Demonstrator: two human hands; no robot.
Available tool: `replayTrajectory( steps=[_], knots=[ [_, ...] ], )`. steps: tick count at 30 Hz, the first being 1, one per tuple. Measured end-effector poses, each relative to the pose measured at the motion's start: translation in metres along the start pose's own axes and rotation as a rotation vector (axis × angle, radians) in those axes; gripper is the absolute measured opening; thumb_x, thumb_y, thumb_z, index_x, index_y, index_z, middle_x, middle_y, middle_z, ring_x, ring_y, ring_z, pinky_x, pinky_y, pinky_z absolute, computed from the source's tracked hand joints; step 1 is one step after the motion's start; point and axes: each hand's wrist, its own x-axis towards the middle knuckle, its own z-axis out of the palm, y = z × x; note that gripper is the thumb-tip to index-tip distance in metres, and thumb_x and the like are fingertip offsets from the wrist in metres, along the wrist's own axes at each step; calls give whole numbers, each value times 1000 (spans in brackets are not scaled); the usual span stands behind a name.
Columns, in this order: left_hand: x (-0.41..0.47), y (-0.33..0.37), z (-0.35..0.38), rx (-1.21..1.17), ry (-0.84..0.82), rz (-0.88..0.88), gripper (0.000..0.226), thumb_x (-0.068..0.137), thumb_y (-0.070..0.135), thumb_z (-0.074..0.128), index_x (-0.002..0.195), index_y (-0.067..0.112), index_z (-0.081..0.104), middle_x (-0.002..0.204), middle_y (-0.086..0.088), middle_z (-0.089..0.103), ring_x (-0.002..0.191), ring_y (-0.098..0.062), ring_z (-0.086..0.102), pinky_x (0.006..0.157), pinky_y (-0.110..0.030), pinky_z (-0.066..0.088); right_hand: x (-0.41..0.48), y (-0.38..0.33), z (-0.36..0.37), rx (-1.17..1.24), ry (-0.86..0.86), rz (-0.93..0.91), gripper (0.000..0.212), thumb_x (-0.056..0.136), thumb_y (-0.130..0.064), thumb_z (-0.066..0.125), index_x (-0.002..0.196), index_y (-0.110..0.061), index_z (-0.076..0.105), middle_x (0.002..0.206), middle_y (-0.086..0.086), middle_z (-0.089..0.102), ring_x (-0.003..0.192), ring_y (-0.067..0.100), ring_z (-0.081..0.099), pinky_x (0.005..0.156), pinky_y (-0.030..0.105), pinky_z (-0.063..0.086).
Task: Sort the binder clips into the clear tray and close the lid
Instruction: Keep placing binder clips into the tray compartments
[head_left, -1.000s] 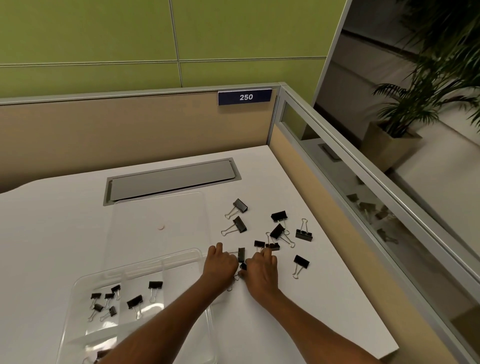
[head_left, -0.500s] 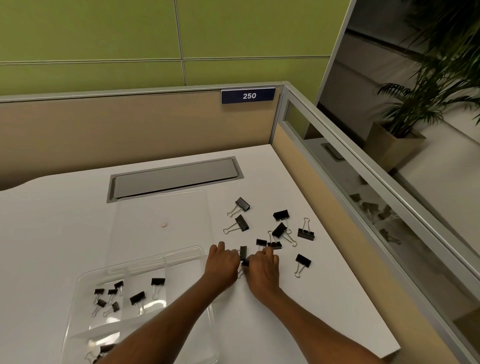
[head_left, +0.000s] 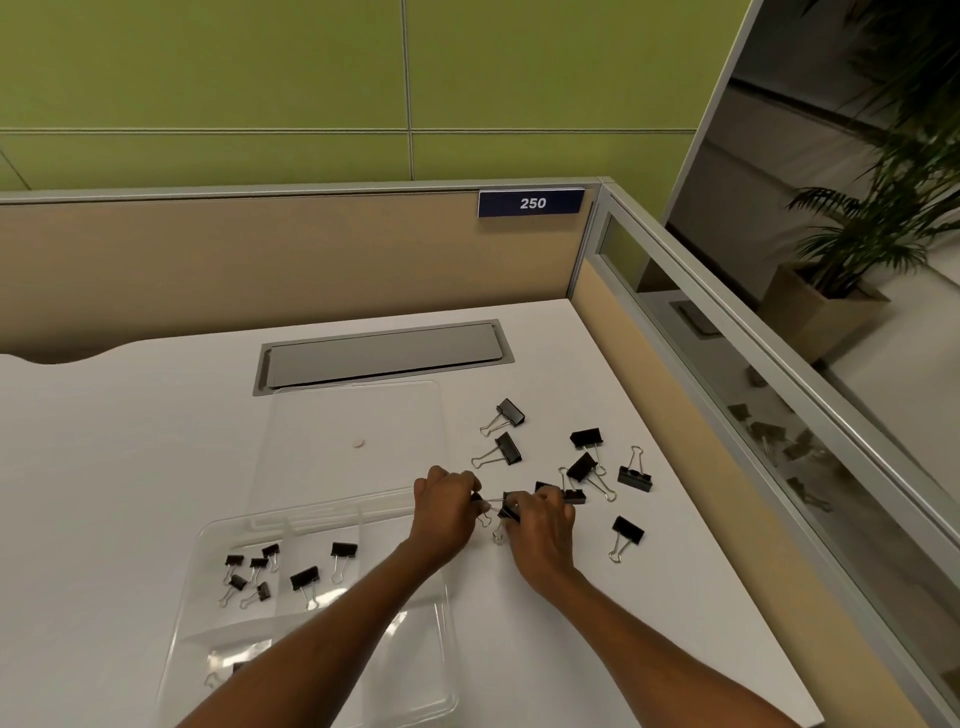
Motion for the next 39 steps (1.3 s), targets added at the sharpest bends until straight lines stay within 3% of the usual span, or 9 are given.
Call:
replayTrajectory(
  steps=[5, 9, 13, 20, 24, 33, 39],
  knots=[
    [-7, -8, -17, -32, 58, -19, 22, 85, 36, 63, 101, 20, 65, 91, 5, 71, 105, -20, 43, 78, -32, 25, 3, -21, -8, 34, -4, -7, 21, 81, -20, 72, 102, -16, 71, 94, 1, 67, 108, 23, 47, 88, 35, 35],
    [-15, -23, -34, 40, 108, -42, 22, 86, 38, 61, 100, 22, 66, 91, 5, 71, 105, -20, 45, 77, -33, 27, 1, -45, -16, 179, 36, 49, 18, 82, -19, 72, 100, -19, 71, 94, -10, 47, 109, 21, 42, 89, 30, 35],
    [-25, -48, -49, 60, 170, -80, 24, 85, 38, 63, 102, 21, 68, 87, 3, 72, 103, -24, 48, 77, -35, 31, 0, -67, -9, 268, 17, 47, 14, 82, -20, 71, 96, -23, 71, 98, -4, 51, 109, 17, 42, 85, 26, 25],
    [-54, -87, -80, 3, 335, -167, 27, 73, 28, 76, 97, 17, 70, 74, 3, 71, 98, -25, 51, 75, -35, 27, -9, -113, -4, 397, 9, -53, 17, 81, -16, 72, 97, -20, 72, 84, -17, 41, 105, 16, 41, 88, 29, 31],
    [-71, -111, -91, 64, 304, -209, 24, 70, 32, 77, 89, 19, 71, 73, 2, 69, 98, -23, 50, 74, -34, 24, -15, -133, 5, 416, -109, -49, 26, 83, -20, 71, 108, -23, 69, 102, -5, 38, 99, 16, 36, 90, 28, 36],
    [-93, -138, -95, 60, 178, -234, 23, 70, 38, 75, 88, 25, 73, 83, 7, 70, 115, -16, 42, 78, -32, 17, -26, -164, 23, 437, -272, -157, 11, 81, -22, 69, 90, -28, 73, 91, -13, 47, 103, 12, 34, 84, 19, 24],
    [-96, -141, -91, 154, 78, -170, 19, 77, 35, 70, 94, 26, 72, 89, 5, 71, 129, -17, 35, 88, -36, 22, -29, -166, 36, 361, -286, -227, 14, 83, -23, 67, 95, -26, 73, 84, -15, 58, 106, 13, 37, 82, 26, 21]
  ],
)
